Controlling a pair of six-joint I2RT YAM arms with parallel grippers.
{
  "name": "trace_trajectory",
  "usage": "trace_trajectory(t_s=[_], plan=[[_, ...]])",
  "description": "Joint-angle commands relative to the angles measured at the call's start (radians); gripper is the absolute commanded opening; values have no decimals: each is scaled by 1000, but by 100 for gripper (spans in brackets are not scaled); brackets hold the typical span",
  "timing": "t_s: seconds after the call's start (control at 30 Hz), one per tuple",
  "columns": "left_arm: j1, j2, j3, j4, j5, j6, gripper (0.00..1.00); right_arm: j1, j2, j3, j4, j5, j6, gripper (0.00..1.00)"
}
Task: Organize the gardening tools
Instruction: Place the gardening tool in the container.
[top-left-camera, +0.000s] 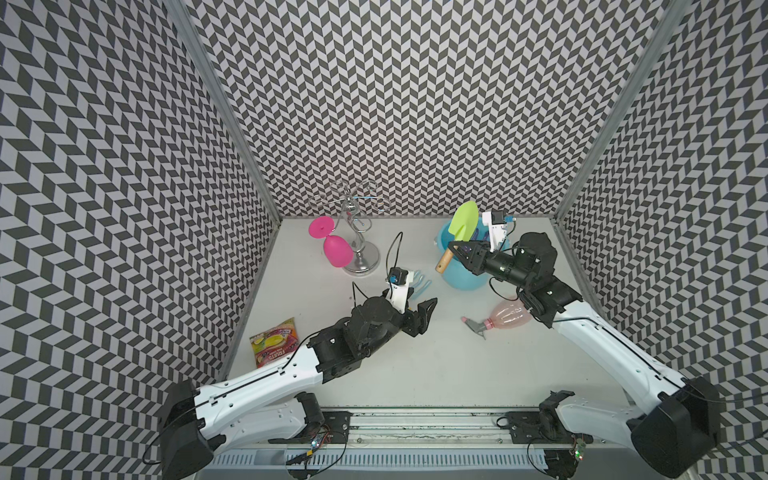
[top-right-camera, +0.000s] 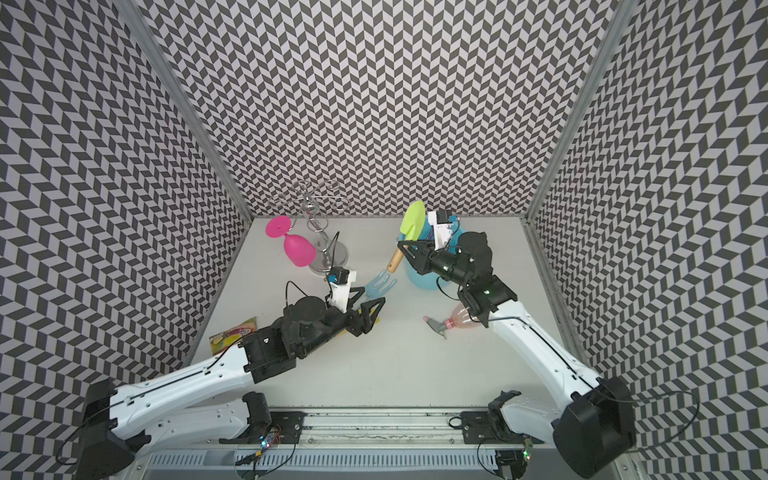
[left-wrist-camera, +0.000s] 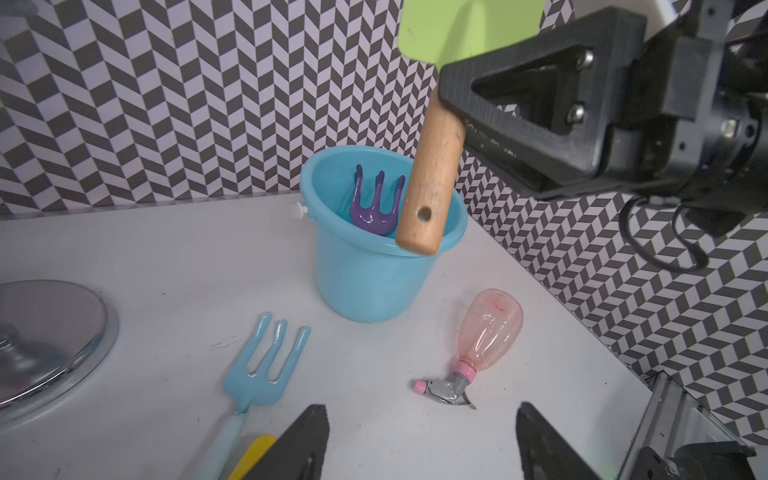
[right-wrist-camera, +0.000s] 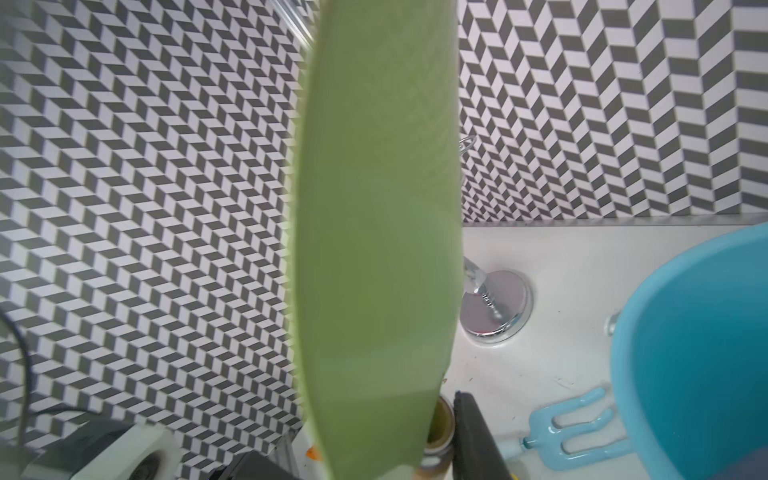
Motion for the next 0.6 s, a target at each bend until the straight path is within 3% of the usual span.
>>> trace_trajectory(t_s=[0.0, 0.57], plan=[[16, -46, -28, -60, -47, -38, 74, -22, 34, 69, -14, 146, -65, 2], [142, -103, -81, -177, -4, -117, 76, -69, 316, 241, -24, 438, -196, 2]])
